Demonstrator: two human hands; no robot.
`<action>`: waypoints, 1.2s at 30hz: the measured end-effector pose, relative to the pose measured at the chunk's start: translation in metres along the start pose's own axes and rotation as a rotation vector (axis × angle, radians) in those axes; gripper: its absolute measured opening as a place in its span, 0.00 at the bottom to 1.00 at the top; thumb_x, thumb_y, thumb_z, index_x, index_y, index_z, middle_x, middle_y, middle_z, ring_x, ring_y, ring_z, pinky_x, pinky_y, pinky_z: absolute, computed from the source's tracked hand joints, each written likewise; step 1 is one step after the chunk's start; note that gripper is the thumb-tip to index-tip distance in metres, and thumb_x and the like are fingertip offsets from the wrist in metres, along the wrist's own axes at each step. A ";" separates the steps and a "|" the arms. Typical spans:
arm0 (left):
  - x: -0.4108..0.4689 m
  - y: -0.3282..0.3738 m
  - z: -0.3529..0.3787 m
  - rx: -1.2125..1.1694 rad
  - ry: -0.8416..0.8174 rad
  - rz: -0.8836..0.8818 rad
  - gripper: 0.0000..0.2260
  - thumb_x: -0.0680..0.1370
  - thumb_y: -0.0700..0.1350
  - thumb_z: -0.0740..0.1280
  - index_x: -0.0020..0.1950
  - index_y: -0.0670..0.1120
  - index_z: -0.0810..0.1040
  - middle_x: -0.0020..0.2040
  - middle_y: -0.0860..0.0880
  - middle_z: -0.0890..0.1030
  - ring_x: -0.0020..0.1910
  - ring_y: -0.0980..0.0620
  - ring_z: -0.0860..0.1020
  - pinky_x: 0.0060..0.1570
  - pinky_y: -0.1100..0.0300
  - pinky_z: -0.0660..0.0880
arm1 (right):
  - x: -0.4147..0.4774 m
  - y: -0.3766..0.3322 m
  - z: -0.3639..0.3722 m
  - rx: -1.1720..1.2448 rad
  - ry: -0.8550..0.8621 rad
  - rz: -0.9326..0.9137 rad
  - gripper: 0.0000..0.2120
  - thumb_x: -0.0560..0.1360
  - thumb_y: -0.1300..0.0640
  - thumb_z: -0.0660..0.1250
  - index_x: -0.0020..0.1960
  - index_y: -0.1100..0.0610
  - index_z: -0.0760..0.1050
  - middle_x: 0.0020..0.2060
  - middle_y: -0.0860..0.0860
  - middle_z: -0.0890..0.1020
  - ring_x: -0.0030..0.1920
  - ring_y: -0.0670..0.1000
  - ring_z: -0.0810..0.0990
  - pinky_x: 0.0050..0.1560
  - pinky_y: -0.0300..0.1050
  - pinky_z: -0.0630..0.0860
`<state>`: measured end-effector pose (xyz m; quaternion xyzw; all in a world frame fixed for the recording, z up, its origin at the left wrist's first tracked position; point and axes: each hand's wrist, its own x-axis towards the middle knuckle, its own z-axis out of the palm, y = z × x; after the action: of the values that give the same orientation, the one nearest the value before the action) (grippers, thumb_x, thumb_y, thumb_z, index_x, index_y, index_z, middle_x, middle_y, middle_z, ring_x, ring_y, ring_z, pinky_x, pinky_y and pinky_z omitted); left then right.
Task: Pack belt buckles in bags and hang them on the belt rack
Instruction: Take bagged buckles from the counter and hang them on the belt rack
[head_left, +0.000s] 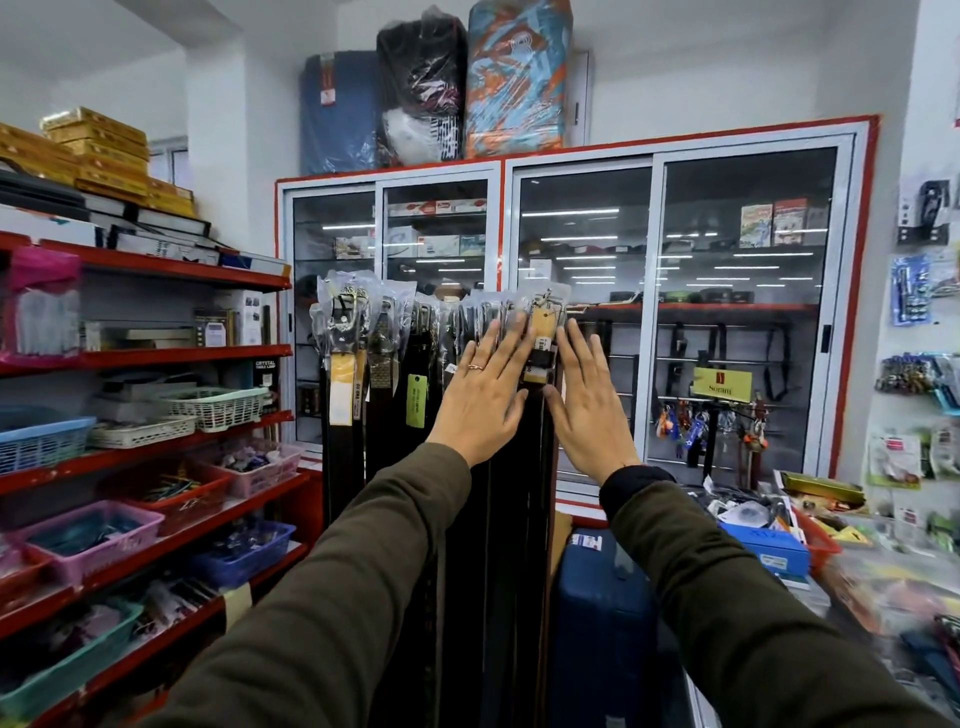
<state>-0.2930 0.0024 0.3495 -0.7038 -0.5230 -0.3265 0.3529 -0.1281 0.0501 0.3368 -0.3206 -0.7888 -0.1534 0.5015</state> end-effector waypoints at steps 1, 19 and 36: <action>0.001 -0.004 0.003 0.019 -0.011 0.005 0.33 0.82 0.48 0.57 0.84 0.50 0.44 0.85 0.51 0.43 0.84 0.48 0.42 0.82 0.45 0.50 | 0.002 0.003 0.003 0.002 -0.021 -0.003 0.31 0.84 0.51 0.55 0.82 0.54 0.46 0.82 0.48 0.48 0.82 0.54 0.43 0.81 0.54 0.53; -0.019 -0.068 -0.014 0.146 0.172 0.009 0.29 0.84 0.52 0.55 0.83 0.50 0.51 0.85 0.48 0.51 0.84 0.47 0.49 0.82 0.42 0.49 | 0.007 -0.035 0.056 0.035 0.233 -0.028 0.29 0.83 0.49 0.57 0.81 0.53 0.53 0.82 0.50 0.52 0.82 0.52 0.47 0.80 0.63 0.49; -0.087 -0.192 -0.038 0.081 0.160 -0.084 0.28 0.85 0.50 0.52 0.83 0.47 0.50 0.85 0.48 0.50 0.84 0.46 0.47 0.82 0.42 0.48 | 0.045 -0.157 0.142 -0.045 0.033 -0.190 0.29 0.83 0.45 0.51 0.81 0.51 0.50 0.82 0.48 0.52 0.82 0.54 0.47 0.78 0.64 0.52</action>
<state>-0.5032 -0.0345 0.3279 -0.6382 -0.5348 -0.3749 0.4076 -0.3430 0.0290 0.3258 -0.2530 -0.8037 -0.2229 0.4903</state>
